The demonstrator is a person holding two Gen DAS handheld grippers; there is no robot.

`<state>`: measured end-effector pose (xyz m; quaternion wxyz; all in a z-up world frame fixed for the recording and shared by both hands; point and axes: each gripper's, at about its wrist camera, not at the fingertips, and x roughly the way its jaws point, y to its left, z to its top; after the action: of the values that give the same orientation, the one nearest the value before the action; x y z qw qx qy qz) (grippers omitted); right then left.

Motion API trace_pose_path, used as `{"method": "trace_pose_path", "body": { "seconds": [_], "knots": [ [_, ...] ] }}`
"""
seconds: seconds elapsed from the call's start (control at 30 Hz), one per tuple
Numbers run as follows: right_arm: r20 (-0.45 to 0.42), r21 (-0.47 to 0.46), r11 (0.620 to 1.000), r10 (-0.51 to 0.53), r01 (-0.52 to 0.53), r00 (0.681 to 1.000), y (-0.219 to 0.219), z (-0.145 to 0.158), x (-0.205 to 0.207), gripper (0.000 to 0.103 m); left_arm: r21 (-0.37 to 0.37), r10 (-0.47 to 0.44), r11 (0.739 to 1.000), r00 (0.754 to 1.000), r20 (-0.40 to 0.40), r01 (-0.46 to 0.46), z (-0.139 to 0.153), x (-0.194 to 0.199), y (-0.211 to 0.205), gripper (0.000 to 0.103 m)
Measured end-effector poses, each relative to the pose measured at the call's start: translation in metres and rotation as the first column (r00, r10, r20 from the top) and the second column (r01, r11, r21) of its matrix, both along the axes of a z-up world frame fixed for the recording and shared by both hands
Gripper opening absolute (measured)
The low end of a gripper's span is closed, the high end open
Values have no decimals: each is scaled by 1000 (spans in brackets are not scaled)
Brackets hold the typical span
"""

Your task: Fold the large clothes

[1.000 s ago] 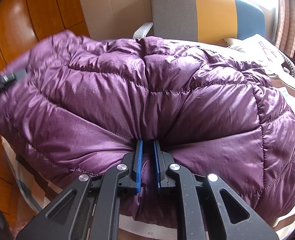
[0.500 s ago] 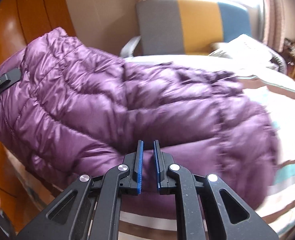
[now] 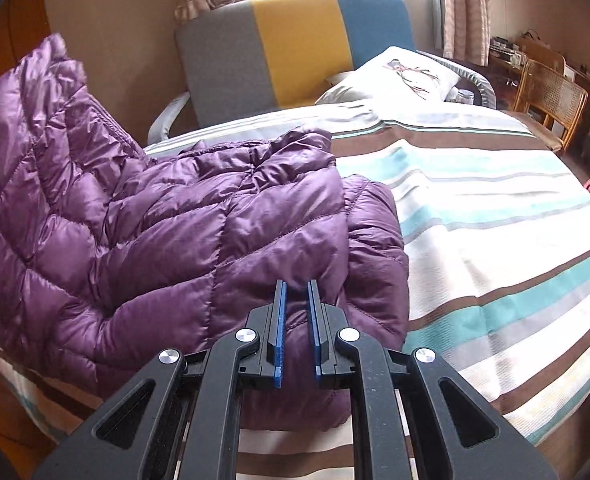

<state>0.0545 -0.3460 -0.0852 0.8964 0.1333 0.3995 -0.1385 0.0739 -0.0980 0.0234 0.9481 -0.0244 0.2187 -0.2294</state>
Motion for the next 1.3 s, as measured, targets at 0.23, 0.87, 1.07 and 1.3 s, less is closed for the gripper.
{"method": "trace_pose_path", "body": {
  "seconds": [0.23, 0.87, 1.07, 1.3],
  "knots": [
    [34, 1, 998, -57, 57, 998, -21, 10, -15, 11, 39, -89, 995, 996, 0, 89, -5, -8, -52, 18],
    [61, 71, 986, -157, 152, 986, -69, 13, -43, 11, -18, -423, 905, 891, -167, 426, -70, -25, -121, 70],
    [100, 72, 992, -108, 102, 989, -58, 30, -40, 11, -64, -366, 930, 927, -78, 362, -26, -38, -75, 76],
    [151, 85, 996, -22, 10, 988, -31, 52, -36, 11, -17, 25, 1000, 994, -104, -27, -40, 37, 15, 71]
  ]
}}
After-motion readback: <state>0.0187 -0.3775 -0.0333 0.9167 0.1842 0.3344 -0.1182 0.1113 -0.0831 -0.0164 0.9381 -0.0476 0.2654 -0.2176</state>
